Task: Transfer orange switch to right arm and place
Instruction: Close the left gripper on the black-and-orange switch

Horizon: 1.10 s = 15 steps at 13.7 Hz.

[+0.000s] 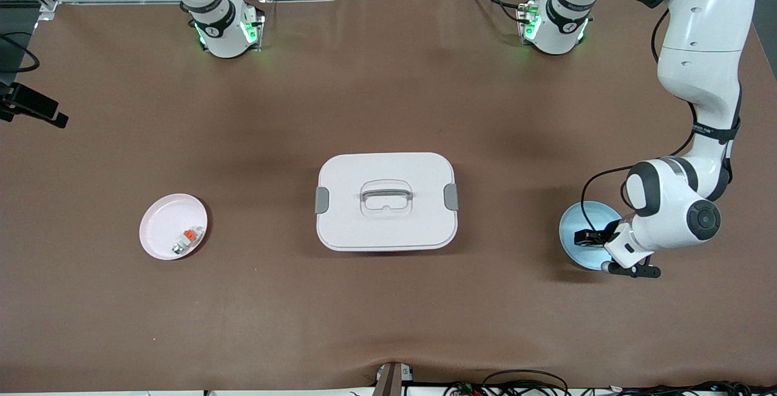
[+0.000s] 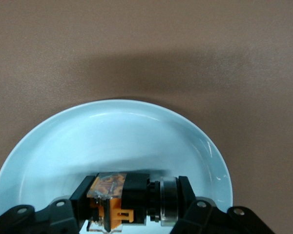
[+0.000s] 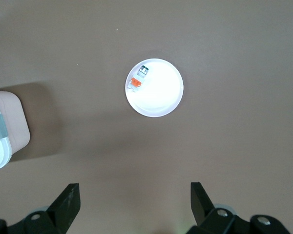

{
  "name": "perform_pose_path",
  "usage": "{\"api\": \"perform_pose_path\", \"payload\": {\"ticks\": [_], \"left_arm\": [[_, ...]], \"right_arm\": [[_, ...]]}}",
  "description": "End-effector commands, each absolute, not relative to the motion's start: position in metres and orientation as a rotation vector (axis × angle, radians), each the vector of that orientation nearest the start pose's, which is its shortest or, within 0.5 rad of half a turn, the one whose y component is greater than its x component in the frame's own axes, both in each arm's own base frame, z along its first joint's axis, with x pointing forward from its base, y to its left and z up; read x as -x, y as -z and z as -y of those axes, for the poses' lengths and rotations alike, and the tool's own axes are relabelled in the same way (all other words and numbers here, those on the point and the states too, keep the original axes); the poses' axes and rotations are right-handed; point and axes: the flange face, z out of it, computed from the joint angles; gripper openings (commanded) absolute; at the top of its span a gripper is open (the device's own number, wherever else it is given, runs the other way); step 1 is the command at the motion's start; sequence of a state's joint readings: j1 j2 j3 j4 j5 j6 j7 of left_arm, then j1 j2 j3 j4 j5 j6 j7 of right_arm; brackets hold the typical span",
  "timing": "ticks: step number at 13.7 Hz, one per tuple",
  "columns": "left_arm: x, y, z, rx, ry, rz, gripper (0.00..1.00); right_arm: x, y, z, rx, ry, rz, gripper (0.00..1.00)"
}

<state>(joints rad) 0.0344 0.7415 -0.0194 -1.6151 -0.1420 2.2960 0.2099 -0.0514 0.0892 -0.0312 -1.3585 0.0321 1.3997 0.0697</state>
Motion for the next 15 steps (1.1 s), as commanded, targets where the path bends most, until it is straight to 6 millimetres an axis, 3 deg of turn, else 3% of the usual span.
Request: {"api": "perform_pose_path", "payload": {"ticks": [1,4,7,12,14,15], "left_arm": [[-0.687,-0.186,-0.010,3.270,-0.055,-0.125,0.38],[-0.686,-0.188,-0.013,3.272,-0.062,-0.112,0.35],[-0.688,-0.213,-0.013,3.276,-0.046,-0.046,0.36],[-0.682,-0.286,-0.011,3.291,-0.126,0.053,0.35],[-0.677,-0.322,-0.005,3.314,-0.149,0.275,0.36],[-0.672,-0.345,-0.002,3.320,-0.179,0.409,0.38]], "right_arm": [[-0.558,-0.665,0.046,3.104,-0.069,-0.228,1.00],[-0.558,-0.665,0.046,3.105,-0.069,-0.229,1.00],[-0.558,-0.665,0.046,3.104,-0.069,-0.228,1.00],[-0.559,-0.665,0.040,3.105,-0.064,-0.214,1.00],[-0.560,-0.665,0.031,3.110,-0.065,-0.206,1.00],[-0.559,-0.666,0.036,3.106,-0.062,-0.219,1.00]]}}
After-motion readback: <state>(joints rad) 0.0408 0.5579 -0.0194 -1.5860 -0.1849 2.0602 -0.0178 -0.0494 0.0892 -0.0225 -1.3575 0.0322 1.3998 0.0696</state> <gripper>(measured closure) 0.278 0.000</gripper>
